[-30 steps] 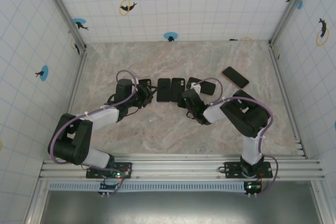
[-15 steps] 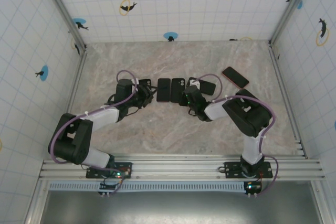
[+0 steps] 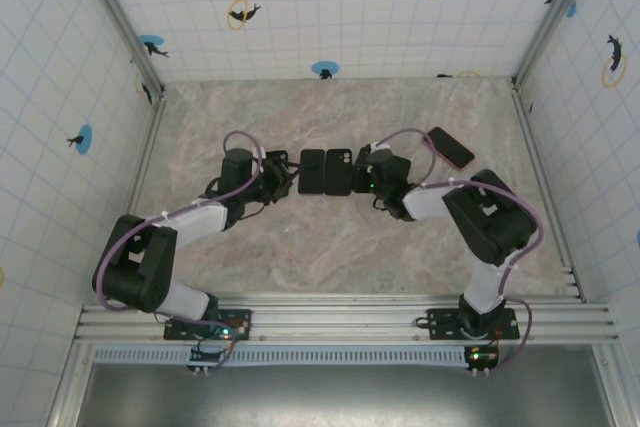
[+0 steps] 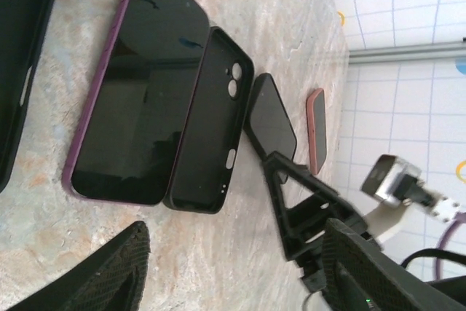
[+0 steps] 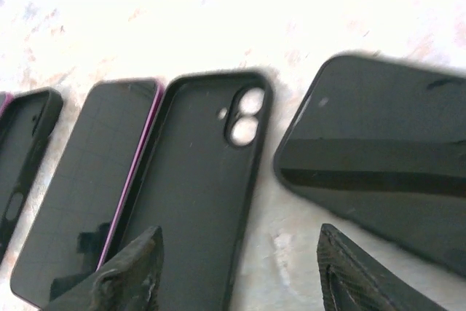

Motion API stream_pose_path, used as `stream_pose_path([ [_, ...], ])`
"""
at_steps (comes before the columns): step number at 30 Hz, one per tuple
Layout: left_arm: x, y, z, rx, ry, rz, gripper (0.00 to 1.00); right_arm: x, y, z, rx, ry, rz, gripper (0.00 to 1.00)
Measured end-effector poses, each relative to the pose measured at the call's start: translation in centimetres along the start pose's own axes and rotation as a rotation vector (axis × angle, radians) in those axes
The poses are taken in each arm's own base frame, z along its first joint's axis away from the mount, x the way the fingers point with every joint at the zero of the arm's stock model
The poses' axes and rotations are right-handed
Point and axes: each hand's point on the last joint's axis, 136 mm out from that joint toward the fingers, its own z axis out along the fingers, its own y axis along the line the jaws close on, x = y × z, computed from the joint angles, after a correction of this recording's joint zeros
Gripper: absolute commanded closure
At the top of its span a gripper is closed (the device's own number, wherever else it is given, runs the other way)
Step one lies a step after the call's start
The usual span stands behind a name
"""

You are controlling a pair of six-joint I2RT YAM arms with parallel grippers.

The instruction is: Take the phone out of the phone case

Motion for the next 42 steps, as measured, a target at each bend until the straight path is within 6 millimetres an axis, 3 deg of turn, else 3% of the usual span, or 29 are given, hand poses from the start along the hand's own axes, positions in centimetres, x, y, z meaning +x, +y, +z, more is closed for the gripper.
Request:
stream_pose_path([
  [5,-0.3,-0.9,-0.1,0.022,-0.002,0.034,0.27,-4.1,-2.0,-2.4,0.000,-0.038,-0.117,0.25],
  [10,-0.2,-1.6,-0.1,0.052,0.007,0.045,0.26,-5.4,-5.1,-3.1,0.022,-0.001,-0.271,0.21],
  [15,-0.1,-2.6,-0.1,0.088,0.013,0.063,0.25,-4.8,-6.9,-3.0,0.008,0.081,-0.434,0.17],
  [21,0.2,-3.6,0.0,0.116,0.027,0.077,0.25,-4.1,-7.3,-1.1,-0.087,0.190,-0.603,0.15],
  [22,0.2,-3.6,0.0,0.121,0.031,0.078,0.25,-3.8,-7.5,-0.8,-0.102,0.211,-0.621,0.08],
  [24,0.3,-3.8,0.0,0.128,0.038,0.080,0.25,-3.4,-7.6,-0.1,-0.139,0.251,-0.657,0.08],
  [27,0.4,-4.0,0.0,0.135,0.047,0.083,0.25,-3.0,-7.8,0.7,-0.200,0.294,-0.680,0.07],
  [28,0.5,-4.1,0.0,0.137,0.049,0.083,0.25,-3.0,-7.9,0.9,-0.219,0.301,-0.684,0.01],
  [37,0.3,-4.8,0.1,0.145,0.061,0.090,0.25,-2.8,-8.1,2.0,-0.373,0.381,-0.714,0.01],
  [42,0.2,-4.5,0.5,0.136,0.067,0.083,0.25,-1.5,-7.9,1.7,-0.425,0.420,-0.721,0.01],
])
